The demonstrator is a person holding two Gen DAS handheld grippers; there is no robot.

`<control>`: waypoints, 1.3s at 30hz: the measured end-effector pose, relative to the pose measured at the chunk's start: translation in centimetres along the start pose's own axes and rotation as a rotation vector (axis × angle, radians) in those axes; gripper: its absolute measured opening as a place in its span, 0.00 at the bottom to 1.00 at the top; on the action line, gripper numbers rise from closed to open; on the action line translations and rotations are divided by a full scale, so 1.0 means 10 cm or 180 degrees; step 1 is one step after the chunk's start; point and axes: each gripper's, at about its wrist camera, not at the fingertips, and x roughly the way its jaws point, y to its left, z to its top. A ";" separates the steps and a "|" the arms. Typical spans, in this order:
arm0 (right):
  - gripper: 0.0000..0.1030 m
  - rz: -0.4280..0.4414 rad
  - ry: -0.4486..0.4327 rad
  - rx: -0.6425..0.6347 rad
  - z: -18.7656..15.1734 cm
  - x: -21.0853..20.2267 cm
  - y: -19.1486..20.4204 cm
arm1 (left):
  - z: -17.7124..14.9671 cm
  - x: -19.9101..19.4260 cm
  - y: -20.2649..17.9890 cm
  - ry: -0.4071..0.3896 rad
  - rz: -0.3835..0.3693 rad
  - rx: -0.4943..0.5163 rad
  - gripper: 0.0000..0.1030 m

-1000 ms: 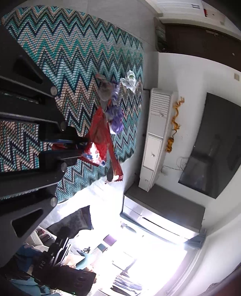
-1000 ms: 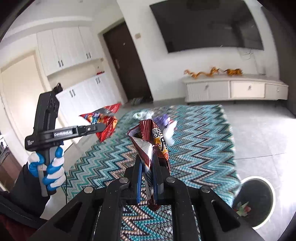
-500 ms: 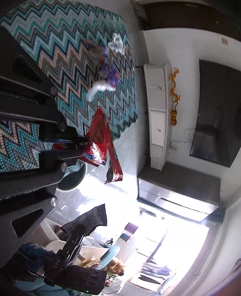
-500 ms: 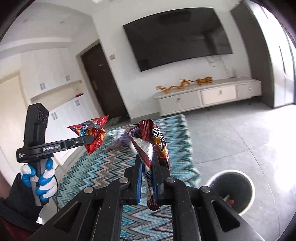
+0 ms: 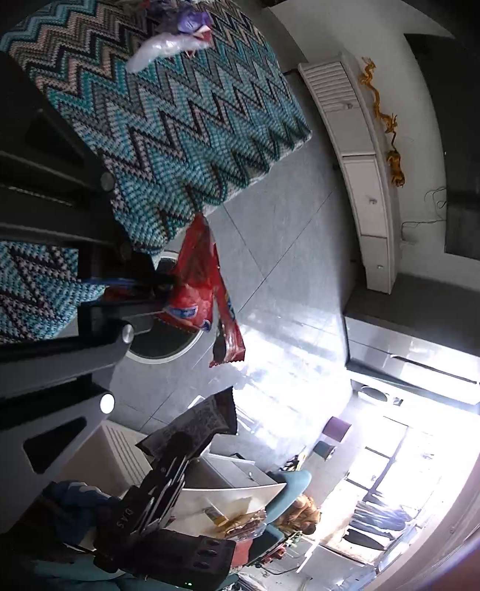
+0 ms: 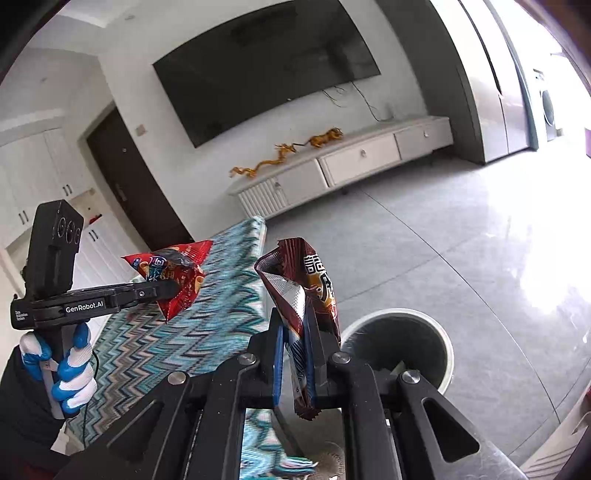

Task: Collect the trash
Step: 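Lift both held wrappers and carry them toward the gray bin, then open both tools over the bin to drop the wrappers inside, then move both open tools back to the remaining trash on the rug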

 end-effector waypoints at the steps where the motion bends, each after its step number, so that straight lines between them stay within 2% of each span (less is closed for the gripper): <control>1: 0.09 -0.0037 0.0038 0.0020 0.01 0.07 -0.08 | 0.04 0.13 -0.03 0.0067 -0.0016 0.0037 0.05; 7: 0.11 -0.0189 0.0244 0.0117 0.02 0.39 -0.39 | 0.21 0.79 -0.13 0.0447 -0.0065 0.0157 0.05; 13: 0.13 -0.0303 0.0404 0.0255 0.00 0.72 -0.72 | 0.36 1.24 -0.11 0.0654 -0.0238 0.0032 0.08; 15: 0.17 -0.0345 0.0459 0.0287 0.00 0.81 -0.81 | 0.39 1.35 -0.09 0.0712 -0.0313 -0.0016 0.16; 17: 0.41 -0.0406 0.0489 0.0317 -0.01 0.89 -0.87 | 0.42 1.42 -0.07 0.0722 -0.0386 -0.0088 0.39; 18: 0.47 -0.0437 0.0491 0.0340 -0.01 0.91 -0.90 | 0.43 1.44 -0.06 0.0714 -0.0402 -0.0116 0.44; 19: 0.48 -0.0452 0.0491 0.0365 -0.02 0.93 -0.93 | 0.45 1.46 -0.05 0.0707 -0.0399 -0.0132 0.48; 22: 0.48 -0.0464 0.0516 0.0420 -0.06 0.93 -0.98 | 0.44 1.49 -0.03 0.0712 -0.0396 -0.0148 0.48; 26: 0.48 -0.0453 0.0518 0.0439 -0.08 0.91 -0.97 | 0.41 1.37 -0.04 0.0550 -0.0276 -0.0106 0.48; 33: 0.48 -0.0355 0.0372 0.0395 -0.01 0.74 -0.77 | 0.41 0.77 0.00 -0.0104 0.0234 0.0051 0.48; 36: 0.48 -0.0267 0.0297 0.0327 0.02 0.64 -0.58 | 0.34 0.47 0.06 -0.0263 0.0392 0.0049 0.48; 39: 0.48 -0.0157 0.0233 0.0225 0.05 0.56 -0.32 | 0.25 0.16 0.26 -0.0295 0.0463 -0.0112 0.48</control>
